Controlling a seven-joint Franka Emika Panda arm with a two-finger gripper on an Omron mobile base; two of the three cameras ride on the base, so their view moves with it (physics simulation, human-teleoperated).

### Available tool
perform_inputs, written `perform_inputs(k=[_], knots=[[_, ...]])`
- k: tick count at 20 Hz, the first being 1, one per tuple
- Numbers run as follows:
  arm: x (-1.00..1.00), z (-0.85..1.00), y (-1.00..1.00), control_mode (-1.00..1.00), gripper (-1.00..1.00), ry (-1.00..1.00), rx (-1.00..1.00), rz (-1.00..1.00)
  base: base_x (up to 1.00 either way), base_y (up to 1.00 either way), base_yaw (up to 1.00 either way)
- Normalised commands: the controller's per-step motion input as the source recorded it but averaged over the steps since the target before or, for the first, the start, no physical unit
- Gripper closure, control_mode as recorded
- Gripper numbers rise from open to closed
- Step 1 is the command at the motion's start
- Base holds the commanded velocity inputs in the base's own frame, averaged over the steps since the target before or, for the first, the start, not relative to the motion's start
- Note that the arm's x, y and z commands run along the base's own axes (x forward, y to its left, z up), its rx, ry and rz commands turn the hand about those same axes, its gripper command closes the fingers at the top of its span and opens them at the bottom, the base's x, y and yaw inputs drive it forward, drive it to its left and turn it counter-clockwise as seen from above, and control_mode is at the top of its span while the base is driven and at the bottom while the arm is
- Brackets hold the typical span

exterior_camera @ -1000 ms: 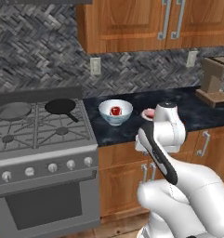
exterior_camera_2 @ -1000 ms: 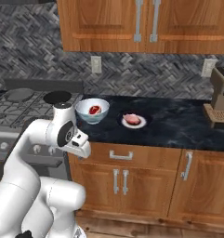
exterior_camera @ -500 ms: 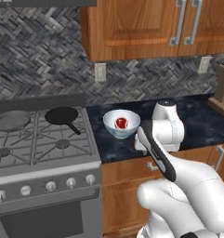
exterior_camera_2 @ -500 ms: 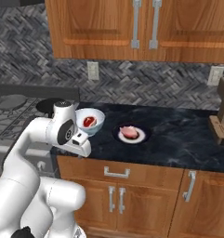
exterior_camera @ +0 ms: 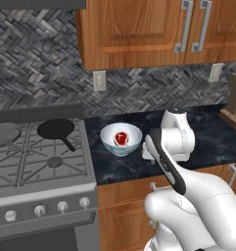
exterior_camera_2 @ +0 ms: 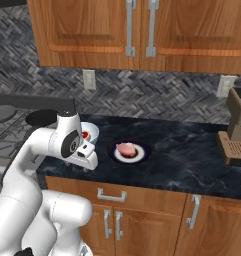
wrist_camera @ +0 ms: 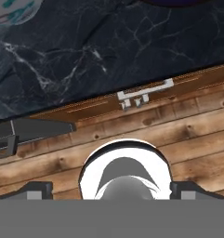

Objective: Place one of the steaks on the plate and the other in the bowl. Then place the bowl in the fridge.

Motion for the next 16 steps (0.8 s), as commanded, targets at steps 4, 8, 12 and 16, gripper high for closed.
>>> perform_inputs(k=[4,8,12,16], knots=[[0.0,0.0,0.0,1.0,-1.0,0.0,0.0,0.0,0.16,-0.05,0.01],[0.0,0.0,0.0,1.0,-1.0,0.0,0.0,0.0,0.0,0.01,0.02],[0.0,0.0,0.0,1.0,-1.0,0.0,0.0,0.0,0.0,0.0,0.0],[0.0,0.07,-0.01,-1.0,-1.0,-0.01,0.0,0.0,0.0,0.0,0.0]])
